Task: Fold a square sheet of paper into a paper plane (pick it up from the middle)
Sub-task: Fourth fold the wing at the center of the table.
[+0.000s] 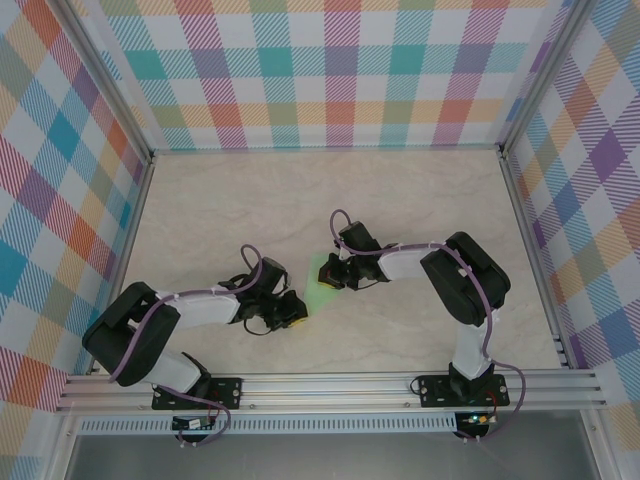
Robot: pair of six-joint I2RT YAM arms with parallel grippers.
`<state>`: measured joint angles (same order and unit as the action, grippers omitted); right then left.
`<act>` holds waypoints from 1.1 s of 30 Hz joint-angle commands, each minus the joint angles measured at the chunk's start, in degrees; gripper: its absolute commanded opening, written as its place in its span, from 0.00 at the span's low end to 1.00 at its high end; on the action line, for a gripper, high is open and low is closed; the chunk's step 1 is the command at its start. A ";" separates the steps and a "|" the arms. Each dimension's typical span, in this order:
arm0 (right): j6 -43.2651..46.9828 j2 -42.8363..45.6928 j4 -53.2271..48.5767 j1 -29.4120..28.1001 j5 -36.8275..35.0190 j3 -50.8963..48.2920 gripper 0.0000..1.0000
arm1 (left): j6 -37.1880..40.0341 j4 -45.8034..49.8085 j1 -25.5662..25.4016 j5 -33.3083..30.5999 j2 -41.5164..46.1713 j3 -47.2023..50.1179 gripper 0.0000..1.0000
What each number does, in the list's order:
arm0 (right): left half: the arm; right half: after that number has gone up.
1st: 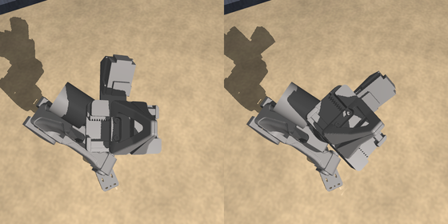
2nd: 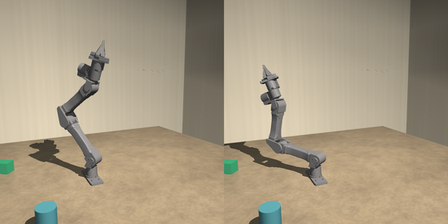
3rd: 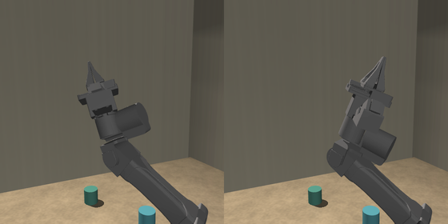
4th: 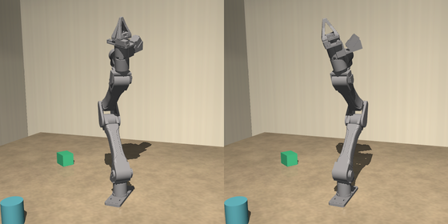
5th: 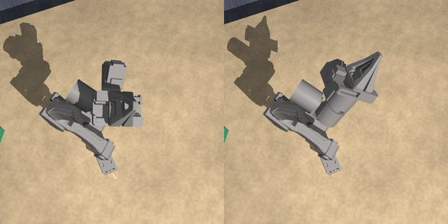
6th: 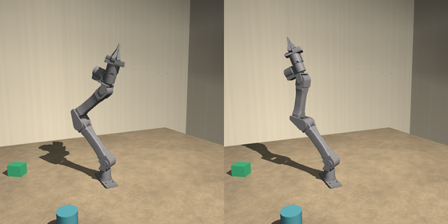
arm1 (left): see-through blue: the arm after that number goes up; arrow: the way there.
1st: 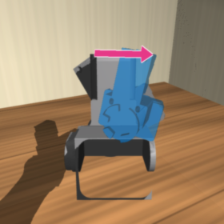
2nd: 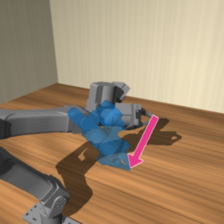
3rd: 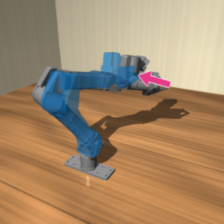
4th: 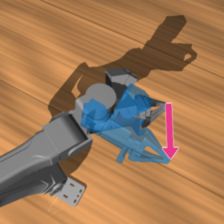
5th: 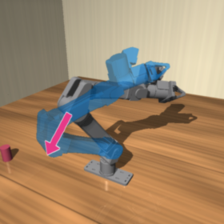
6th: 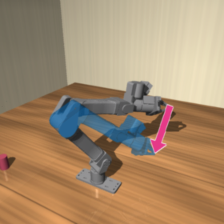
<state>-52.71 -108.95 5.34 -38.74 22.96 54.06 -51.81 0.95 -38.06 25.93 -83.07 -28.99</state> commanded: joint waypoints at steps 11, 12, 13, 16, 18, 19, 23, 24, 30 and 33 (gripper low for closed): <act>5.01 -2.60 -8.50 -0.19 -5.10 -0.48 0.00 | 4.90 21.05 1.11 -5.71 12.15 -1.56 0.14; 7.16 -2.22 -9.19 -0.19 -4.72 -0.28 0.00 | 5.21 21.64 1.63 -6.25 12.95 -1.97 0.15; 9.02 -1.79 -9.59 -0.19 -4.18 -0.27 0.01 | 5.43 21.89 2.18 -6.57 13.36 -2.32 0.15; 16.24 0.05 -12.03 -0.19 -1.89 0.51 0.02 | 7.03 21.94 3.47 -7.06 13.14 -4.15 0.18; 21.13 1.19 -15.35 -0.20 -0.58 2.52 0.03 | 9.24 22.75 3.86 -7.92 11.82 -6.52 0.19; 22.45 1.70 -16.97 -0.13 -0.71 3.58 0.03 | 10.09 22.94 4.04 -8.20 10.96 -7.60 0.21; 23.35 4.79 -21.95 -0.01 -1.66 9.36 0.11 | 12.77 21.63 5.12 -8.27 6.85 -12.23 0.27; 22.67 5.65 -22.80 -0.02 -2.56 10.29 0.12 | 13.36 21.24 5.35 -8.31 5.85 -13.15 0.30; 9.34 13.31 -22.32 1.96 -10.85 4.16 0.22 | 17.63 21.04 6.15 -6.45 -1.82 -20.07 0.43; 5.60 16.29 -20.38 1.83 -11.12 0.16 0.26 | 18.50 21.02 6.16 -5.81 -3.48 -22.62 0.47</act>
<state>-40.97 -94.06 -14.35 -37.10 14.41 57.56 -35.99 21.93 -32.69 18.98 -85.69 -49.17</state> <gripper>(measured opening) 0.253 0.465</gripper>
